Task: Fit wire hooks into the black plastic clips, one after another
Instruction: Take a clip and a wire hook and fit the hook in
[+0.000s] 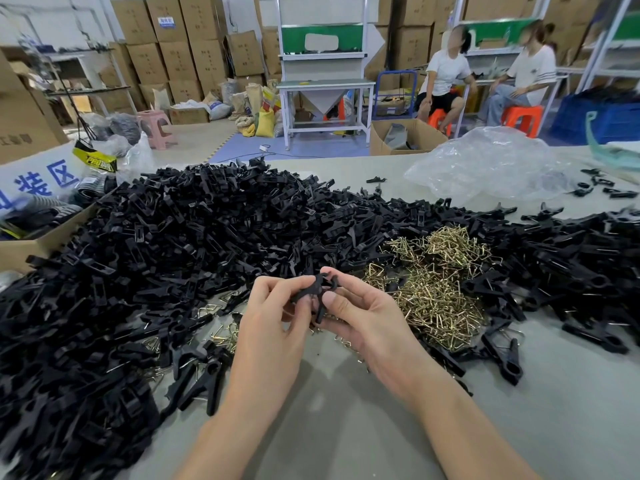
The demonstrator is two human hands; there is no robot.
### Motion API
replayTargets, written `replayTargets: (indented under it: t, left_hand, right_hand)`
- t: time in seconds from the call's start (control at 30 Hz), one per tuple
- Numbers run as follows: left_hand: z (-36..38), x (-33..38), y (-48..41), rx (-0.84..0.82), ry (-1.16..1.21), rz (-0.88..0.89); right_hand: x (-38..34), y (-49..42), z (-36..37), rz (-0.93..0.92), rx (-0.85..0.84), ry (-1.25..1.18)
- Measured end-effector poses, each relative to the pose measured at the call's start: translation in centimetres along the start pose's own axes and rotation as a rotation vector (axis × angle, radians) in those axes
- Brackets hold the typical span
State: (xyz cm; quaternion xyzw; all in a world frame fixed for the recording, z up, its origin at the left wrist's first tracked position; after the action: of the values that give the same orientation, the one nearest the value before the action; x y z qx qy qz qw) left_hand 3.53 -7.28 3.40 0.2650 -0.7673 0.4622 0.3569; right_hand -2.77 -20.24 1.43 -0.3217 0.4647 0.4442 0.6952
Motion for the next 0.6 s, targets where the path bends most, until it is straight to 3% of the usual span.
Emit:
replayTargets:
  t: [0.43, 0.6]
  left_hand:
    - [0.2, 0.0, 0.0, -0.096, 0.035, -0.008]
    - [0.2, -0.4, 0.1, -0.057, 0.091, -0.114]
  right_hand:
    - [-0.5, 0.0, -0.5, -0.108, 0.023, 0.057]
    - [-1.7, 0.0, -1.5, -0.186, 0.108, 0.024]
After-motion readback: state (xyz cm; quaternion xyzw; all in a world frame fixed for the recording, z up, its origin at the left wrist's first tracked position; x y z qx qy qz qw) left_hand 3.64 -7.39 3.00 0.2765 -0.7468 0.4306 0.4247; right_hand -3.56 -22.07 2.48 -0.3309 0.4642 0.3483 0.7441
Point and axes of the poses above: each hand's wrist, its own y-axis away from the middle knuckle, its own z-axis out of the palm, x = y × z, the point moved 4 cm from there along -y, towards the middle knuckle, and after that the axes turned 7 degrees about y, right-handed, at the moved point
